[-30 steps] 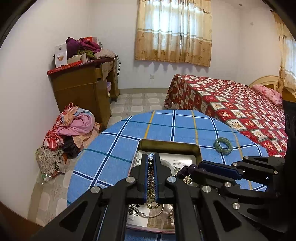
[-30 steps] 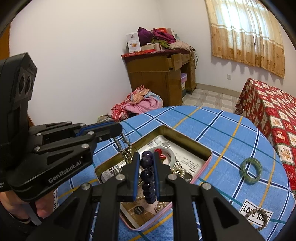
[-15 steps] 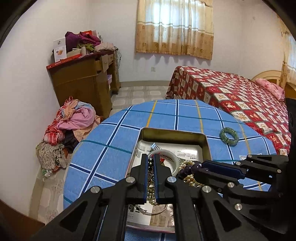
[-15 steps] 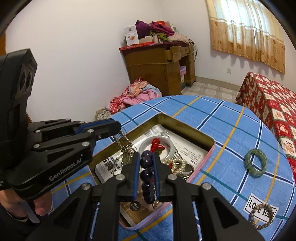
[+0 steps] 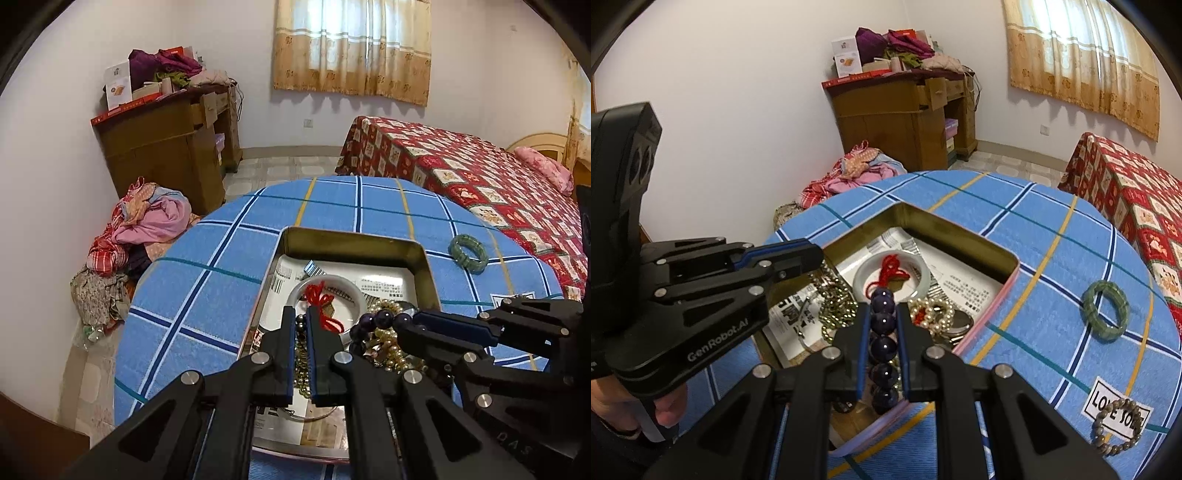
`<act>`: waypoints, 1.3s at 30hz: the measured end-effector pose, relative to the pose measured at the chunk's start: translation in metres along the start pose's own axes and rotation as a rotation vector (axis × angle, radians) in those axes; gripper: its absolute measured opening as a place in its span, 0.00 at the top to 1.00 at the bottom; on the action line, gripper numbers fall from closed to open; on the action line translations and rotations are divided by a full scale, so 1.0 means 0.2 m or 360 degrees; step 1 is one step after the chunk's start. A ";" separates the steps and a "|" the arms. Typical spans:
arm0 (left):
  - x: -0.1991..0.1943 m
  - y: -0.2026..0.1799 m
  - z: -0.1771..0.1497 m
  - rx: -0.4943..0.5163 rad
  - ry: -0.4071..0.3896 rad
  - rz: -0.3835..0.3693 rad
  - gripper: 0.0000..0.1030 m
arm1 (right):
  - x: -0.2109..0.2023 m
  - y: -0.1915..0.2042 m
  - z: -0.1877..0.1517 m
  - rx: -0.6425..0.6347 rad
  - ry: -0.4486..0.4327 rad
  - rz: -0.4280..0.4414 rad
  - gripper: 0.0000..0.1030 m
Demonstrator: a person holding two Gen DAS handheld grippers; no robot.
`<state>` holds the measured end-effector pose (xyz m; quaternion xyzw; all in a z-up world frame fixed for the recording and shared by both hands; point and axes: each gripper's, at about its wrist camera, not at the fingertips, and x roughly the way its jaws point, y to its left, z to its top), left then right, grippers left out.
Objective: Organize jewelry
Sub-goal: 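Lower the purple bracelet and gold chain into the tin and open both grippers, then grasp the brown wooden bead bracelet off the card with the right gripper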
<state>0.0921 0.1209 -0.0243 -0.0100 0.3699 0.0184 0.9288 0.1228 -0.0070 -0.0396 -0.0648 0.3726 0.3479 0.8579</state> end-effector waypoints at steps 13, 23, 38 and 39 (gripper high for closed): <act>-0.07 0.03 -0.02 -0.0101 -0.0086 -0.0005 0.23 | -0.09 -0.07 -0.05 0.0050 -0.0080 -0.0103 0.33; -0.04 -0.20 -0.02 -0.0010 -0.0034 0.0003 0.23 | -0.26 -0.31 -0.15 0.0141 -0.0091 -0.0332 0.24; 0.06 -0.71 0.03 0.0231 0.0019 -0.0068 0.23 | -0.35 -0.73 -0.40 0.0365 0.0117 -0.0550 0.24; 0.07 -0.72 0.03 0.0233 0.0027 -0.0068 0.23 | -0.34 -0.73 -0.40 0.0362 0.0126 -0.0550 0.24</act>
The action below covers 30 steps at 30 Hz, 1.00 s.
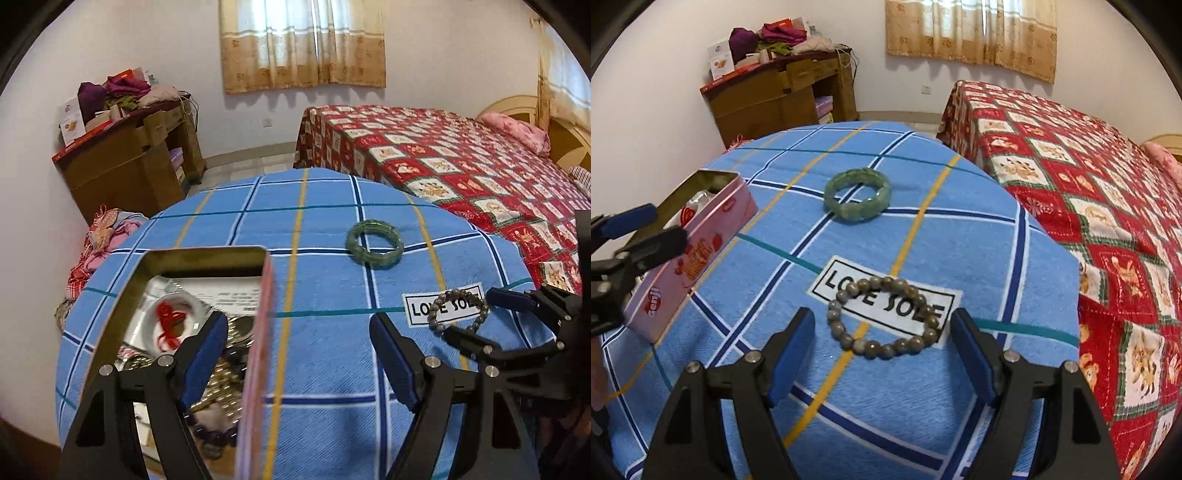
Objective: Organize jewelry
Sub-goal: 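Grasp the brown wooden bead bracelet off the card with the right gripper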
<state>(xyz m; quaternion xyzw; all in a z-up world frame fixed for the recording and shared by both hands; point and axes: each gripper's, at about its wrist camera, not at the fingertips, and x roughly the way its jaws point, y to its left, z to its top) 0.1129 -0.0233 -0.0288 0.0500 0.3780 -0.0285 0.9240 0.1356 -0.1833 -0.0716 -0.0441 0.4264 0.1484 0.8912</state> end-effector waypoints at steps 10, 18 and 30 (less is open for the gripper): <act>0.13 -0.10 0.06 0.0023 0.0040 -0.0015 0.23 | 0.05 0.02 -0.01 -0.0134 0.0026 -0.0071 0.55; 0.25 -0.19 0.12 0.0021 0.0066 -0.0052 0.23 | 0.04 -0.05 -0.03 -0.0027 -0.0013 0.0011 0.92; 0.39 -0.21 0.19 -0.0036 0.0119 -0.0069 0.23 | 0.02 -0.09 0.20 0.0024 -0.0101 -0.0061 0.92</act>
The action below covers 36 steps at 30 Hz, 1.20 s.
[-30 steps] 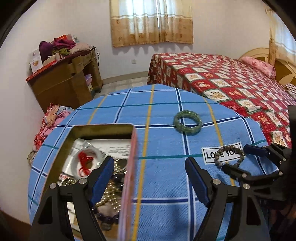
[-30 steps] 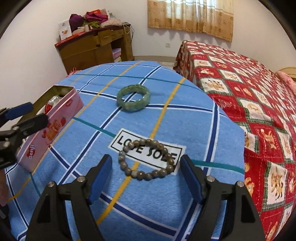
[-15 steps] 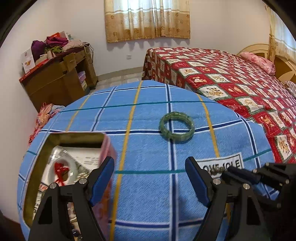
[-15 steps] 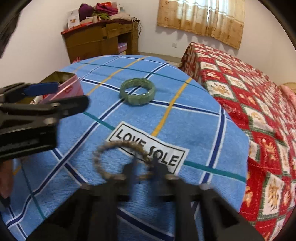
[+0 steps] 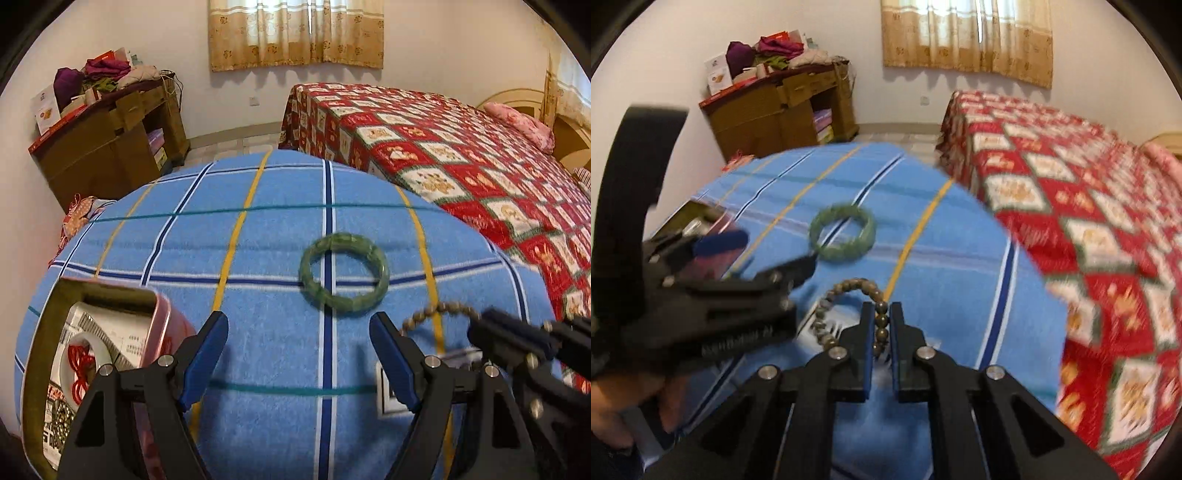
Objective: Organize jewelry
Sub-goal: 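Grasp the brown wooden bead bracelet off the card with the right gripper, then grasp the green jade bangle with the left gripper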
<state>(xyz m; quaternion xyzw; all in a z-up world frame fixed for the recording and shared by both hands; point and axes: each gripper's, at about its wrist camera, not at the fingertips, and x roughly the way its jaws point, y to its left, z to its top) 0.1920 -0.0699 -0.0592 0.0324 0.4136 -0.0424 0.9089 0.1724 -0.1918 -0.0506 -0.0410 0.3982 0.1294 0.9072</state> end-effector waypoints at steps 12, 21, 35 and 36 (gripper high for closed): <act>0.16 -0.06 0.10 0.0001 0.0050 -0.0023 0.53 | 0.10 -0.11 0.01 0.0145 0.0019 -0.0105 0.92; 0.19 -0.05 0.06 0.0000 0.0030 -0.0076 0.72 | 0.10 -0.10 0.01 0.0130 0.0023 -0.0091 0.92; 0.12 0.00 -0.01 -0.0039 0.0027 -0.0223 0.94 | 0.11 -0.06 0.01 0.0091 0.0038 -0.0103 0.92; 0.11 0.01 -0.01 -0.0044 0.0025 -0.0227 0.94 | 0.11 -0.06 0.01 0.0092 0.0035 -0.0099 0.92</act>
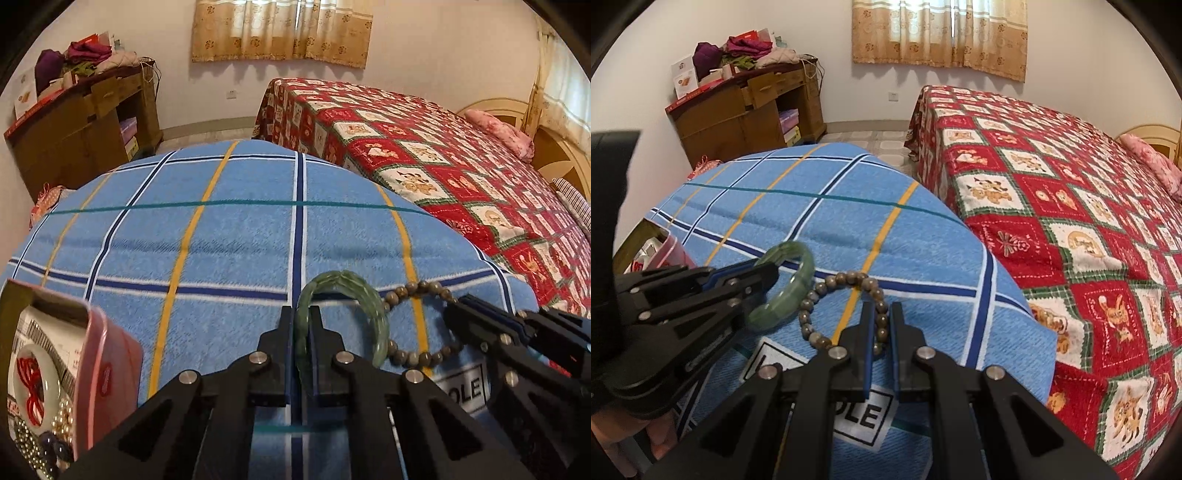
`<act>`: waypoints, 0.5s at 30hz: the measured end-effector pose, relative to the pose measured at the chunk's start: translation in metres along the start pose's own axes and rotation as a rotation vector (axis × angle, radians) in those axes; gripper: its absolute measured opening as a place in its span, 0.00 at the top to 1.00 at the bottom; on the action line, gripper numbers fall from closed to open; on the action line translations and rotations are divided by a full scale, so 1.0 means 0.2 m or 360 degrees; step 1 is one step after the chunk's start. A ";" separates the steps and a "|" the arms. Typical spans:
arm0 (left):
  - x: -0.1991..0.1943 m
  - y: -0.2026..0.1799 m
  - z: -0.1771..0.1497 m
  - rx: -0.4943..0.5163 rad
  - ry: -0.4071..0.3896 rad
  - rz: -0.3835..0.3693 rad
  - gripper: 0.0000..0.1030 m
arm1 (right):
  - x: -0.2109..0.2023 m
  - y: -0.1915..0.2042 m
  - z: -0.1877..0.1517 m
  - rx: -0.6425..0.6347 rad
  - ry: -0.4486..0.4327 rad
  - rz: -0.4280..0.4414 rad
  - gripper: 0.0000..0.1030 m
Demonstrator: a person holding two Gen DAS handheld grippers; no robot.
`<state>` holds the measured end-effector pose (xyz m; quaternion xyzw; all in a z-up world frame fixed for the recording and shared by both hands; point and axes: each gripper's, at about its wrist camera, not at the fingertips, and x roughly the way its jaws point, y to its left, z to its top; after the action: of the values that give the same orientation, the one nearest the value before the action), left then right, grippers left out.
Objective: Organize jewelry
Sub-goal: 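Grasp the green jade bangle with the left gripper, then carry the jade bangle with the left gripper to the tin while the right gripper carries the wooden bracelet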
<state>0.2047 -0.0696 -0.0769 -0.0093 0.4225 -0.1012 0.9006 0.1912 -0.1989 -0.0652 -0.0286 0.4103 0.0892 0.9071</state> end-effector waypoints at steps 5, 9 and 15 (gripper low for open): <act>-0.10 0.02 -0.03 -0.0015 -0.0045 -0.0012 0.95 | -0.01 0.01 0.00 -0.0015 -0.0010 0.0004 0.92; -0.21 0.04 -0.07 -0.0018 -0.0085 -0.0021 0.95 | -0.02 0.02 0.00 -0.0024 -0.0025 0.0005 0.91; -0.35 0.03 -0.14 0.0020 -0.0150 0.0013 0.95 | -0.01 0.02 0.00 -0.0044 -0.0018 0.0002 0.91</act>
<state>0.1410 -0.0482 -0.0417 -0.0067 0.3791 -0.0994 0.9200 0.1888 -0.1946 -0.0632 -0.0404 0.4040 0.0957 0.9089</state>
